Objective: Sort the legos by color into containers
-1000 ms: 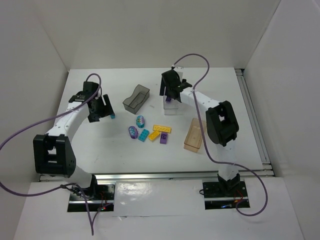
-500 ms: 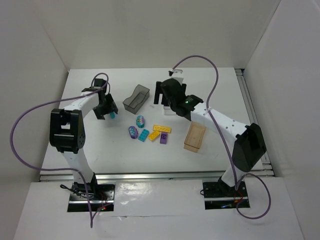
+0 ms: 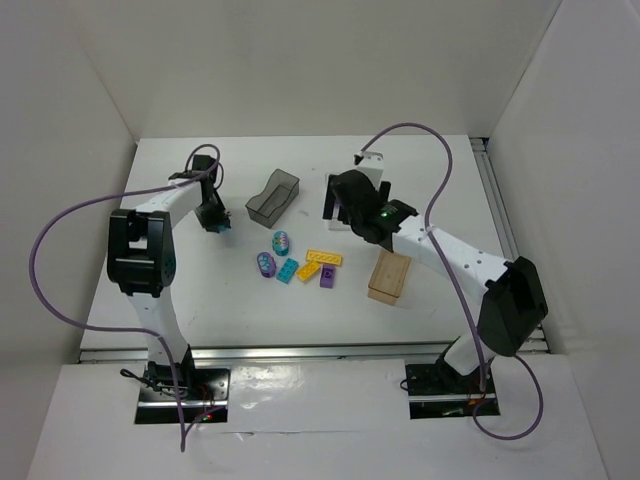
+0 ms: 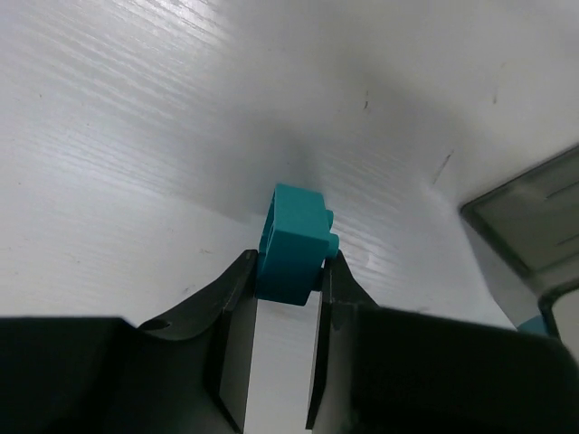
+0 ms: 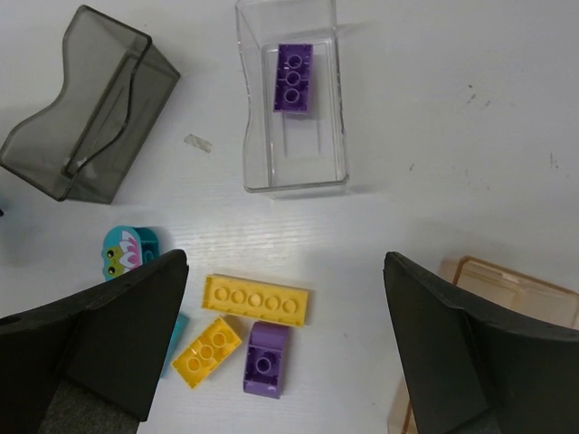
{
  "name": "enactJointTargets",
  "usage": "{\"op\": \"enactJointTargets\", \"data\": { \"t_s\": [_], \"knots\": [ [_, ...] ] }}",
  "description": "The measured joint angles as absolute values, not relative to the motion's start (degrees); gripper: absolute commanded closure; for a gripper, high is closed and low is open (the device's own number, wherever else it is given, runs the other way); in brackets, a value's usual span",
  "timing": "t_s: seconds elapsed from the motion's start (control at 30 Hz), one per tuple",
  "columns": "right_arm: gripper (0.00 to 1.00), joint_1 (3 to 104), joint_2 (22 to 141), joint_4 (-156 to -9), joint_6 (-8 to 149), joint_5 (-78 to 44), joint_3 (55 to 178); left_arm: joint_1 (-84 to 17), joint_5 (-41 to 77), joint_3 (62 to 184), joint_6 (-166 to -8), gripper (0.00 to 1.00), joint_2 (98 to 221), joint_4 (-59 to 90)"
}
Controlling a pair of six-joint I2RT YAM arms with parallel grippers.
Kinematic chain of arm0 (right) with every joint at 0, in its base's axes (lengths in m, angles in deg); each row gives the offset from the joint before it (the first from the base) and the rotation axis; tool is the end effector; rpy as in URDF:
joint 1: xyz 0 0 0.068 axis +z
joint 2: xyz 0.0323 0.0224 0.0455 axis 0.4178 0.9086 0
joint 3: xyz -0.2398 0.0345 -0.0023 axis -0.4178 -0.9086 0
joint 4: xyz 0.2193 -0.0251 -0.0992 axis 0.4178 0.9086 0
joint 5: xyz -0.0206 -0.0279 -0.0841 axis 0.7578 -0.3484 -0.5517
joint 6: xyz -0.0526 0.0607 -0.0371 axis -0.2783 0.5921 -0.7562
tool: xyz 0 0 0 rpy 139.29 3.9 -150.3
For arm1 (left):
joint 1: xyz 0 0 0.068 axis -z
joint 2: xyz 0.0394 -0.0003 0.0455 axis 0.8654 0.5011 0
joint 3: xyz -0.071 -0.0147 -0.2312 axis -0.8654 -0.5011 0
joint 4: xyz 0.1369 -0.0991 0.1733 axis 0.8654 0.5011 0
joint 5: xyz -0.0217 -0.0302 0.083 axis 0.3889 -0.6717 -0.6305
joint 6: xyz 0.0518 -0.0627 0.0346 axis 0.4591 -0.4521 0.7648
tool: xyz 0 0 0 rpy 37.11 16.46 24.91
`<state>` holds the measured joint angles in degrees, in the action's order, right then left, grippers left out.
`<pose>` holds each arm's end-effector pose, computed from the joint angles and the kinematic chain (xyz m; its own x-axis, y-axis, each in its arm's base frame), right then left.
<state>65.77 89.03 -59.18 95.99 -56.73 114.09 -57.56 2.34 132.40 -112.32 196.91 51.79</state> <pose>0.2948 0.2018 0.2555 -0.5371 0.1384 -0.8321 0.0449 0.9897 0.1356 0.3954 -0.0061 0.1252 -0.7219 -0.5609 -0.4052 -0.5515 0.8201 -0.1527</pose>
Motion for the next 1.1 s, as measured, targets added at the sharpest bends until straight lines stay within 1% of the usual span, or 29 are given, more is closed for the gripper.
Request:
{"op": "enactJointTargets", "data": {
  "t_s": [0.23,0.43,0.5,0.53,0.57,0.63,0.7,0.77,0.8,0.93,1.1],
  "knots": [
    [0.04,65.82,83.15,-57.15,97.7,-57.24,108.56,-54.47,2.21,134.18,-112.01,0.81,191.12,52.86],
    [0.03,66.8,80.07,-54.46,99.88,-57.83,103.95,-49.19,3.55,144.8,-111.6,0.78,191.29,52.21],
    [0.03,67.81,79.21,-53.54,100.23,-58.0,102.2,-47.66,3.96,148.05,-111.47,0.72,193.13,51.94],
    [0.03,68.29,79.0,-52.95,100.28,-58.0,101.61,-47.04,4.25,149.48,-111.29,0.67,194.35,51.84],
    [0.03,68.72,78.93,-52.56,100.28,-57.96,101.32,-46.65,4.46,150.22,-110.92,0.53,195.49,51.77],
    [0.03,69.8,78.91,-52.01,100.25,-57.8,101.15,-46.17,5.19,150.9,-110.33,0.33,197.63,51.88],
    [0.03,71.35,78.89,-52.14,100.14,-57.37,101.15,-45.97,5.69,151.07,-110.33,0.21,199.53,52.29],
    [0.03,73.18,78.84,-52.52,99.84,-56.56,101.15,-45.91,5.86,151.11,-110.26,0.14,200.67,52.88],
    [0.03,73.8,78.84,-52.73,99.73,-55.97,101.15,-45.91,5.93,151.14,-110.18,0.12,200.95,53.19],
    [0.02,75.5,81.07,-54.46,98.9,-53.26,102.26,-45.51,5.93,152.32,-110.24,0.13,200.78,54.22],
    [0.0,76.03,92.61,-59.6,96.8,-50.26,108.62,-45.69,3.63,152.1,-110.28,0.13,195.47,55.9]
  ]
}}
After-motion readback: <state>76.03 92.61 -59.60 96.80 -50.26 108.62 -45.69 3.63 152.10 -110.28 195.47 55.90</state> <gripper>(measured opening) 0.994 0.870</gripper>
